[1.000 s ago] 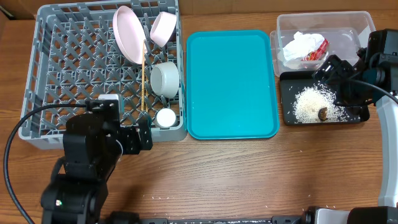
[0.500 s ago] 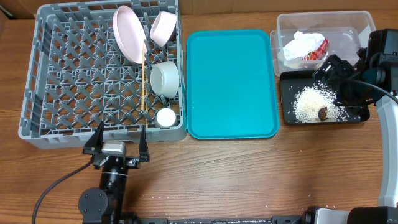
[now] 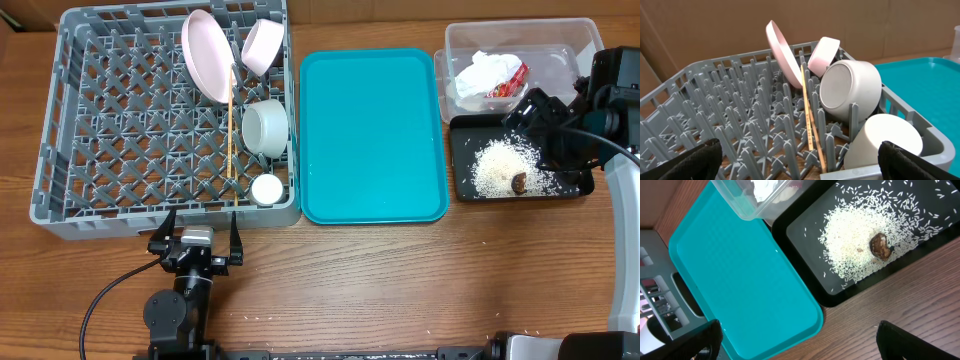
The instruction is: Sort waste into correct bins and load items into the dishwasher
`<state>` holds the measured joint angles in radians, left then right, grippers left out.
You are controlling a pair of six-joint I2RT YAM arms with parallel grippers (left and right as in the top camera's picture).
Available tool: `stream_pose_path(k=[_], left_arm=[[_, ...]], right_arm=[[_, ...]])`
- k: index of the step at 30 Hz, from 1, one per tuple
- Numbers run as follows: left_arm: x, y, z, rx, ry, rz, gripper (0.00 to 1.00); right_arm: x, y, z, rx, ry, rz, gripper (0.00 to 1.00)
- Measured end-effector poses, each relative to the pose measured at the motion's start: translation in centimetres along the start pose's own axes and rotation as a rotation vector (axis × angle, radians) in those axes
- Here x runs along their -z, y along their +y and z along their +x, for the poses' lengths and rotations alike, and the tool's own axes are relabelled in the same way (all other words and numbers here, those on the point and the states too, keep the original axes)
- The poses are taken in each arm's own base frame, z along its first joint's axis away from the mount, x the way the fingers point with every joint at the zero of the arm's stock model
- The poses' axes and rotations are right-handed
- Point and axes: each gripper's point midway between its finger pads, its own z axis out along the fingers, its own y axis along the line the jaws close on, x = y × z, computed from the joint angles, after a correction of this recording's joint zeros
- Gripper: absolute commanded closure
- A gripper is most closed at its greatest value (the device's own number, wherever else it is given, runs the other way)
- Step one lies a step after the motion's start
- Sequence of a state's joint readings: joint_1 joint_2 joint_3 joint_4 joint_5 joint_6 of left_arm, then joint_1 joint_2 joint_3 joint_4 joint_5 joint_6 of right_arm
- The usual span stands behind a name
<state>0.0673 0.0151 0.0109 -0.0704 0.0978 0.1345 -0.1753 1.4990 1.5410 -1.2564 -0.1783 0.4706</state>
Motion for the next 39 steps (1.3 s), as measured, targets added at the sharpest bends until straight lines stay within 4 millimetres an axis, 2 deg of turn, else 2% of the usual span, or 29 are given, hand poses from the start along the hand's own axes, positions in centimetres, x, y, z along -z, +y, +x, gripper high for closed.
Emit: stream_pose_path(k=[24,26,28,29,31,32,33,35,39], left_arm=[[0.0,0.0,0.0,0.000,0.000,0.000,0.00],[0.0,0.0,0.0,0.000,0.000,0.000,0.00],[0.0,0.0,0.0,0.000,-0.001,-0.001,0.00],[0.0,0.0,0.0,0.000,0.000,0.000,0.00],[0.0,0.0,0.0,0.000,-0.001,0.000,0.00],[0.0,0.0,0.0,0.000,-0.001,-0.001,0.00],[0.0,0.0,0.0,0.000,-0.003,-0.001,0.00],[0.0,0.0,0.0,0.000,-0.001,-0.001,0.00],[0.0,0.0,0.0,-0.001,-0.003,-0.001,0.00]], right_arm=[[0.0,0.0,-0.2,0.002,-0.008,0.000,0.00],[0.2,1.1,-1.9,0.039,-0.097,-0.041,0.00],[1.6,3.7,-2.9,0.199,-0.260,-0.138,0.00],[2.6,4.9,-2.4,0.276,-0.326,-0.185,0.00],[4.5,6.4,0.0,0.429,-0.451,-0.280,0.00],[4.9,6.2,1.2,0.464,-0.474,-0.302,0.00],[6.1,5.8,2.6,0.512,-0.565,-0.349,0.00],[6.6,4.6,4.2,0.544,-0.661,-0.390,0.00],[4.8,1.4,8.0,0.576,-0.740,-0.431,0.00]])
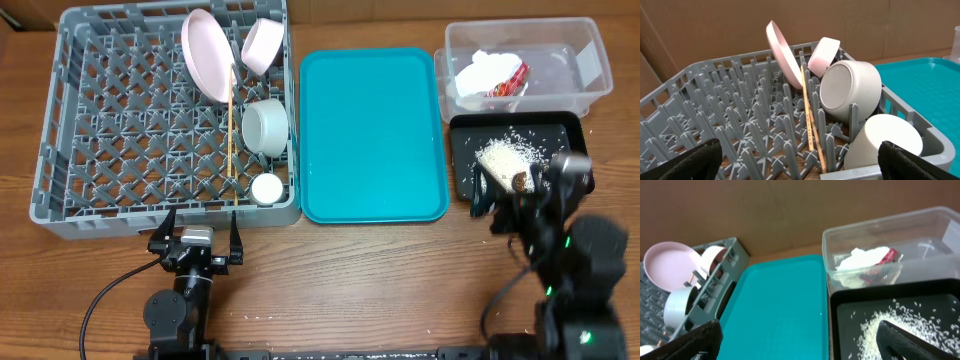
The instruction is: Sort waste into correct bins and load items into the dishwasher
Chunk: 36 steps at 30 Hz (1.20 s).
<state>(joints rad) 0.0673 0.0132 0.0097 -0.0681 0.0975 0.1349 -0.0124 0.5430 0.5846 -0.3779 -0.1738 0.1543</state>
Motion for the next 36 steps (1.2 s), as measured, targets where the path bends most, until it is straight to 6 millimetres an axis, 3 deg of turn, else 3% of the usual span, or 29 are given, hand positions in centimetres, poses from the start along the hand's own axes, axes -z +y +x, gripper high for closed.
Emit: stream_pose_path(k=[4,12,22,25,36], left_arm=[[0.0,0.0,0.0,0.000,0.000,0.000,0.00],[0.0,0.0,0.0,0.000,0.000,0.000,0.00],[0.0,0.0,0.0,0.000,0.000,0.000,0.00],[0.0,0.0,0.0,0.000,0.000,0.000,0.00],[0.0,0.0,0.0,0.000,0.000,0.000,0.00]], right_arm=[[1.4,-0.4,3.2,0.026,-0.100,-0.027,0.00],[0.6,-1.1,6.0,0.063,-0.242,-0.059,0.00],[0.7,-1.9,6.6,0.077,-0.317,-0.040,0.00],[0.3,-2.5,7.9,0.067,-0.264,-0.015,0.00],[0.3,-2.6,7.9,0.065,-0.264,-0.008,0.00]])
